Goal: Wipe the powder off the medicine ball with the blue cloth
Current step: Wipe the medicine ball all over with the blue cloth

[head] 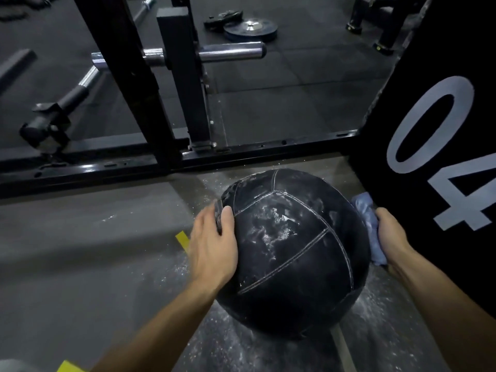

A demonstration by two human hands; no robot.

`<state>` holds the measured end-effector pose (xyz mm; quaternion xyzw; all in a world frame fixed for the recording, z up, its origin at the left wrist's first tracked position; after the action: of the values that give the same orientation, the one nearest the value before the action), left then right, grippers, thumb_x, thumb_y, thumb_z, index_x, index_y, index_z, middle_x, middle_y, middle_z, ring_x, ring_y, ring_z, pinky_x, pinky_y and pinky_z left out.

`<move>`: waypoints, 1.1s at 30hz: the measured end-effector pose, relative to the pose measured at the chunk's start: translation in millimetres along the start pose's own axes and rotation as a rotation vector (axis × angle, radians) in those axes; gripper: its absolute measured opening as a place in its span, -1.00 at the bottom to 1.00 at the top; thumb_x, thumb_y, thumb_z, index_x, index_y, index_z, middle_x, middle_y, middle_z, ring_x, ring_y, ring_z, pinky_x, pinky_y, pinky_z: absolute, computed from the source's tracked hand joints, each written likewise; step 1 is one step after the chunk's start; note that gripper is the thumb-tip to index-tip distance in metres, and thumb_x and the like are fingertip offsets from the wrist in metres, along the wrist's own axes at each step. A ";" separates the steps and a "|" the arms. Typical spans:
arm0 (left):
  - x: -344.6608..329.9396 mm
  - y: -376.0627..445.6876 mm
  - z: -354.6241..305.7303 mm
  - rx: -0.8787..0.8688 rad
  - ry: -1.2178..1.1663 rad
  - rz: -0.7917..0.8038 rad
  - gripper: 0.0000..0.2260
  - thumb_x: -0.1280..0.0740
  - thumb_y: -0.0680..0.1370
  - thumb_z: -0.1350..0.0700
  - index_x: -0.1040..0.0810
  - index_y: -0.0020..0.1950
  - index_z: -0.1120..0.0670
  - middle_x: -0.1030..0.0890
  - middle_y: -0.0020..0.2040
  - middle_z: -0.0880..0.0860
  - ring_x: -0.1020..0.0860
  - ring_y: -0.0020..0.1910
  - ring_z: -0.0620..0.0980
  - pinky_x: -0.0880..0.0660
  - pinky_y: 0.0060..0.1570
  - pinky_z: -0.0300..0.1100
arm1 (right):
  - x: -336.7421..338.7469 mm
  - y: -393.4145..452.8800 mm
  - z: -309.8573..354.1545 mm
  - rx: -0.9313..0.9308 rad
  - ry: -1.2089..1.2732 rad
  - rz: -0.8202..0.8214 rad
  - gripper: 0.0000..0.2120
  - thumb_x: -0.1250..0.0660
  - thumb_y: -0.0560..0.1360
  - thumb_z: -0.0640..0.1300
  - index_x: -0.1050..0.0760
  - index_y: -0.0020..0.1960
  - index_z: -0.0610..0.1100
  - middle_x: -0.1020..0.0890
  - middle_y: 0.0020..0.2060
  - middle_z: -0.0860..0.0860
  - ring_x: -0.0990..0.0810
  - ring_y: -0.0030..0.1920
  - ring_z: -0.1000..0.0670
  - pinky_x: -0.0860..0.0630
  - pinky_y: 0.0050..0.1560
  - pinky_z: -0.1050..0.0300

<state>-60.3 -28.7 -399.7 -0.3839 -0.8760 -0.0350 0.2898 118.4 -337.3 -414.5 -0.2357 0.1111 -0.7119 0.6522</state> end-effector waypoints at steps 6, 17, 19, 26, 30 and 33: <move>-24.2 -7.1 -21.5 -0.111 -0.038 -0.038 -0.28 0.09 0.59 -0.44 -0.32 0.60 -0.06 -0.42 0.54 -0.05 -0.34 0.54 -0.02 -0.29 0.52 0.14 | 6.5 -11.3 22.4 0.121 -0.105 0.011 -0.65 -0.17 0.71 -0.11 -0.58 -0.19 -0.06 -0.63 -0.19 -0.03 -0.57 -0.16 0.01 -0.45 -0.02 0.00; -30.1 -13.1 -37.4 -0.133 0.054 -0.084 -0.33 0.10 0.63 -0.38 -0.31 0.61 -0.07 -0.43 0.55 0.00 -0.36 0.54 0.06 -0.31 0.50 0.20 | 4.7 -75.3 21.5 0.632 -0.281 0.069 -0.52 -0.01 0.66 0.01 -0.57 0.42 0.21 -0.53 0.47 0.23 -0.45 0.50 0.14 -0.33 0.55 0.05; -33.8 -10.8 -45.6 -0.125 0.080 -0.081 -0.34 0.08 0.64 -0.35 -0.27 0.63 -0.04 -0.38 0.59 0.02 -0.32 0.57 0.07 -0.27 0.53 0.19 | -7.9 -106.1 32.2 0.841 -0.332 0.073 -0.49 0.00 0.66 -0.18 -0.53 0.46 0.11 -0.48 0.51 0.25 -0.35 0.58 0.15 -0.24 0.59 0.15; -49.9 -3.8 -67.6 -0.149 0.145 -0.063 -0.25 0.11 0.56 -0.40 -0.37 0.56 0.02 -0.44 0.53 0.06 -0.37 0.52 0.12 -0.29 0.48 0.22 | -50.8 -153.7 25.9 1.100 -0.800 -0.006 -0.44 -0.19 0.60 0.05 -0.43 0.58 -0.01 -0.30 0.66 0.01 -0.09 0.71 -0.06 -0.07 0.66 -0.32; -53.3 -2.7 -69.9 -0.142 0.142 -0.049 -0.30 0.10 0.57 -0.40 -0.38 0.53 -0.04 -0.43 0.52 0.01 -0.37 0.52 0.08 -0.31 0.47 0.24 | -52.0 -135.3 40.3 1.076 -0.948 -0.067 -0.44 -0.15 0.59 0.07 -0.44 0.58 0.02 -0.34 0.64 -0.04 -0.17 0.69 -0.11 -0.05 0.64 -0.39; -53.4 -3.9 -70.8 -0.139 0.147 -0.047 -0.34 0.04 0.61 -0.37 -0.35 0.57 -0.02 -0.38 0.57 0.01 -0.33 0.56 0.07 -0.27 0.51 0.22 | -48.8 -116.2 56.6 0.871 -1.020 -0.038 -0.41 0.02 0.61 0.11 -0.37 0.61 0.12 -0.31 0.65 0.04 -0.09 0.70 -0.05 0.11 0.66 -0.35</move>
<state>-0.3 -86.4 -368.9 -0.3790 -0.8566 -0.1307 0.3249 45.6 -266.5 -320.7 -0.2597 -0.5126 -0.5025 0.6460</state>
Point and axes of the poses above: each hand's wrist, its own y-axis towards the middle knuckle, its own x-axis out of the back of the hand, z = x × y, the point moved 5 cm from there along y, towards the middle knuckle
